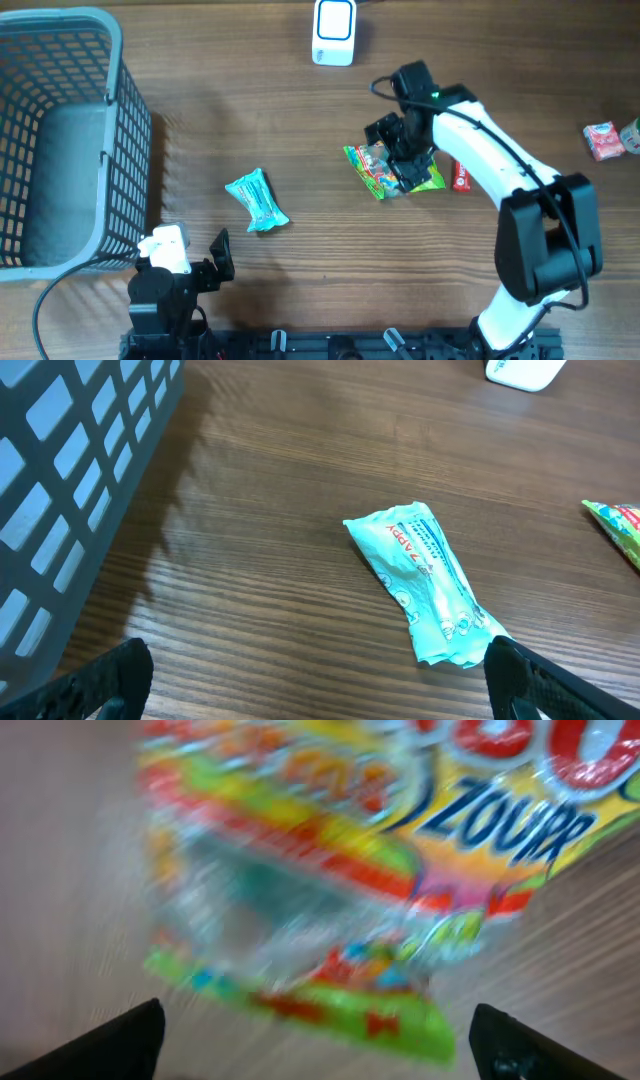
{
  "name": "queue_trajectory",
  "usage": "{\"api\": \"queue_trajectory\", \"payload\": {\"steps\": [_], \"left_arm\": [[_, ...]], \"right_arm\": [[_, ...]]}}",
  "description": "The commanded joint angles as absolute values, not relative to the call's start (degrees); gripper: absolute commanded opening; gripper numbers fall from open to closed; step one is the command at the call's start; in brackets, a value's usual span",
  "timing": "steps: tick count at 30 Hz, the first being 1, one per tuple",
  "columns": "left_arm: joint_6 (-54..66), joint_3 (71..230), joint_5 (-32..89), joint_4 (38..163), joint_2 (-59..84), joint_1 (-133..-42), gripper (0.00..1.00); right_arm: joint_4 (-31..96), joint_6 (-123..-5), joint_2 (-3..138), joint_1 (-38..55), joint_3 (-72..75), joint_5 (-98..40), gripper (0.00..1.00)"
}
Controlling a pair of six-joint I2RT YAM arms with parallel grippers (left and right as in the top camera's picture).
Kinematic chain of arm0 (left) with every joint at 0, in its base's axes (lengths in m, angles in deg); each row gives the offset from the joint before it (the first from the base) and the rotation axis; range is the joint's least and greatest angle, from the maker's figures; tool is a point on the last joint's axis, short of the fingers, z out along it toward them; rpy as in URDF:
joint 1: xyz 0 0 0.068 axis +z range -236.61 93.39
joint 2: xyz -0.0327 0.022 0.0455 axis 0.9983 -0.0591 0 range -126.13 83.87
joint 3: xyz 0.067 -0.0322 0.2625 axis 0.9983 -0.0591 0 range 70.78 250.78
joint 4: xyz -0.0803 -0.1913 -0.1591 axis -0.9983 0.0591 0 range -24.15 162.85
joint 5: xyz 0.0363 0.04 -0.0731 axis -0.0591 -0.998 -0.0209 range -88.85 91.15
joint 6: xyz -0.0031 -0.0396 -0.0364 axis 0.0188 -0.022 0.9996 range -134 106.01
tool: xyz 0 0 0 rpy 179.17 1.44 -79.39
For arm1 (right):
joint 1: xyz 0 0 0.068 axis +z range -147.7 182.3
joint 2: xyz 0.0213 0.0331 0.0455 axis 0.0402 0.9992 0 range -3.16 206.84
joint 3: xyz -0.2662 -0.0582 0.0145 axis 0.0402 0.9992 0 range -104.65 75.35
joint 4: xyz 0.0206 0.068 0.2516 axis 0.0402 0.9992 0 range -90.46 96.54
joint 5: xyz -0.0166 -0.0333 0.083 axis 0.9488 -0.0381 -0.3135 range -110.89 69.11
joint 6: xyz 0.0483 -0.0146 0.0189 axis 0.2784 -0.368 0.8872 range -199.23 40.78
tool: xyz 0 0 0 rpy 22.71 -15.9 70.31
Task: Scan the item barcode
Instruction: 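Lower the right gripper onto the Haribo bag and grasp it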
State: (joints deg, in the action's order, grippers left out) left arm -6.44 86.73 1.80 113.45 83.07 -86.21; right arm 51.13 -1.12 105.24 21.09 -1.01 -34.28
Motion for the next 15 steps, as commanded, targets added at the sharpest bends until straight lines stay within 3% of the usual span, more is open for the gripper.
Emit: {"api": "queue_trajectory", "payload": {"steps": [1,5,7,9,10,11,12,13,15], "left_arm": [[-7.8,86.4,1.1,113.3,83.4,-86.5,1.0],[-7.8,86.4,1.1,113.3,83.4,-86.5,1.0],[-7.8,86.4,1.1,113.3,83.4,-86.5,1.0],[-7.8,86.4,1.1,113.3,83.4,-86.5,1.0],[-7.8,86.4,1.1,113.3,83.4,-86.5,1.0],[-7.8,86.4,1.1,113.3,83.4,-86.5,1.0],[-7.8,86.4,1.1,113.3,83.4,-86.5,1.0],[-7.8,86.4,1.1,113.3,83.4,-86.5,1.0],[-7.8,86.4,1.1,113.3,83.4,-86.5,1.0]], "right_arm": [[49.7,5.2,108.0,19.4,1.2,-28.6,0.93],[49.7,5.4,108.2,18.4,1.2,-24.2,0.79],[49.7,5.4,108.8,18.4,1.2,-22.3,0.59],[49.7,4.7,109.7,18.5,1.2,-21.8,0.51],[49.8,4.7,110.3,18.5,1.2,-21.4,0.52],[49.8,4.7,111.0,18.5,1.2,-21.1,0.65],[50.0,4.7,112.1,18.5,1.2,-21.1,0.86],[50.1,4.7,113.0,18.5,1.2,-21.4,0.97],[50.1,4.7,113.7,18.5,1.2,-21.8,1.0]]}}
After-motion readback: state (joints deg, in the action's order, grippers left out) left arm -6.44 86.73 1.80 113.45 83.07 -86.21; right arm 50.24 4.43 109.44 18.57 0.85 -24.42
